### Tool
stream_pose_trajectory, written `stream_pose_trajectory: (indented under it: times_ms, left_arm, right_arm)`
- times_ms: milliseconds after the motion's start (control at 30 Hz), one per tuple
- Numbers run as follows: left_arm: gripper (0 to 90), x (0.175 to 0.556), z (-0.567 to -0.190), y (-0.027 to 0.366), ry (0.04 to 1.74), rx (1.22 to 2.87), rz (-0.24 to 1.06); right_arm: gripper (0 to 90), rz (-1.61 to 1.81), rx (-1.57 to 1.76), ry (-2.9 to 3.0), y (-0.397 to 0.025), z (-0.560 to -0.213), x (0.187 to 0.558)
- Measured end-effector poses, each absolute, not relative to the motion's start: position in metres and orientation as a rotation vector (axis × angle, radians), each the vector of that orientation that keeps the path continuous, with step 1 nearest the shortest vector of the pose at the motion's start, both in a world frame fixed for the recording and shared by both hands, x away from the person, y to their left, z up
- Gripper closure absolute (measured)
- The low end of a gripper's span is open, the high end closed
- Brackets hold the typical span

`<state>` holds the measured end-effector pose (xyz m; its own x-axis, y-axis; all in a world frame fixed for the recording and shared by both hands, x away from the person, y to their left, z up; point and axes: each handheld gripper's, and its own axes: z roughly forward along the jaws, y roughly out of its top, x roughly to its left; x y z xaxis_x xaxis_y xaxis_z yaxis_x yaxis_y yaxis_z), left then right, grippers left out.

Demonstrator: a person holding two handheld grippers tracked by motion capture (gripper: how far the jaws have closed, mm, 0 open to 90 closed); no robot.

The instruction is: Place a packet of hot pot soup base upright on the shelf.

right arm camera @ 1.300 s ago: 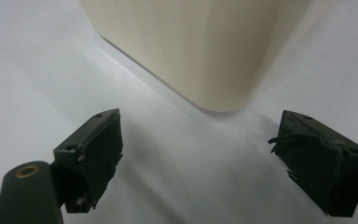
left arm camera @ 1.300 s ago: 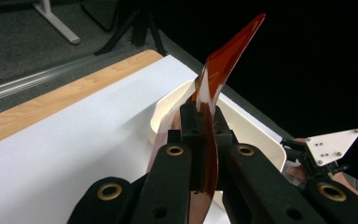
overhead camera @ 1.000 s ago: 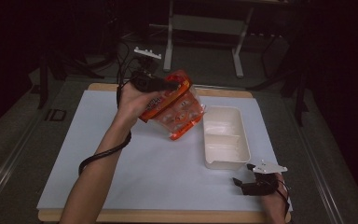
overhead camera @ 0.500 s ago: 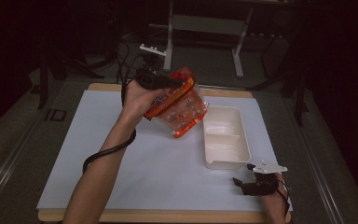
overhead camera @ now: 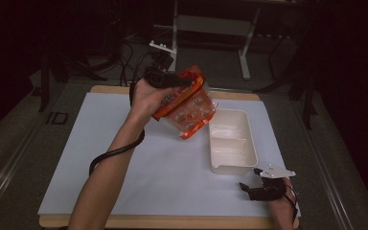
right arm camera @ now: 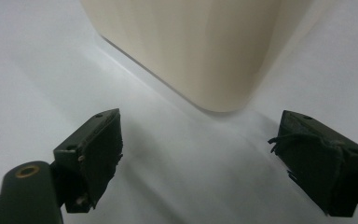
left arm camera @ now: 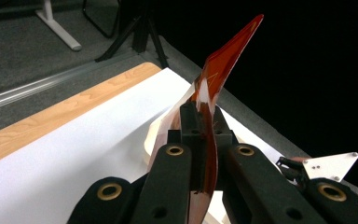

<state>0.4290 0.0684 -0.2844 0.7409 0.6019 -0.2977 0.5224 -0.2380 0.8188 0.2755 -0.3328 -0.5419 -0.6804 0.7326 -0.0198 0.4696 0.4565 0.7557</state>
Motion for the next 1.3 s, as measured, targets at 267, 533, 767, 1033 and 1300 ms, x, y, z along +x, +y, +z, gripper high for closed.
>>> stream_pose_trajectory:
  times_ms: [267, 533, 767, 1033, 1300]
  left_arm:
    - [90.0, 0.432, -0.281, 0.058, 0.857, 1.899, 0.095]
    - [90.0, 0.434, -0.279, 0.047, 0.854, 1.902, 0.089]
    - [90.0, 0.437, -0.276, 0.037, 0.856, 1.901, 0.095]
    - [90.0, 0.439, -0.275, 0.027, 0.862, 1.901, 0.09]
    - [90.0, 0.445, -0.274, 0.016, 0.879, 1.893, 0.085]
  right_arm:
    - [14.4, 1.07, 1.021, 2.369, -0.333, -0.542, 0.275]
    - [14.4, 1.071, 1.02, 2.369, -0.333, -0.542, 0.275]
    - [14.4, 1.073, 1.02, 2.37, -0.333, -0.542, 0.275]
    - [14.4, 1.074, 1.02, 2.369, -0.333, -0.542, 0.275]
    - [14.4, 1.076, 1.018, 2.368, -0.333, -0.542, 0.275]
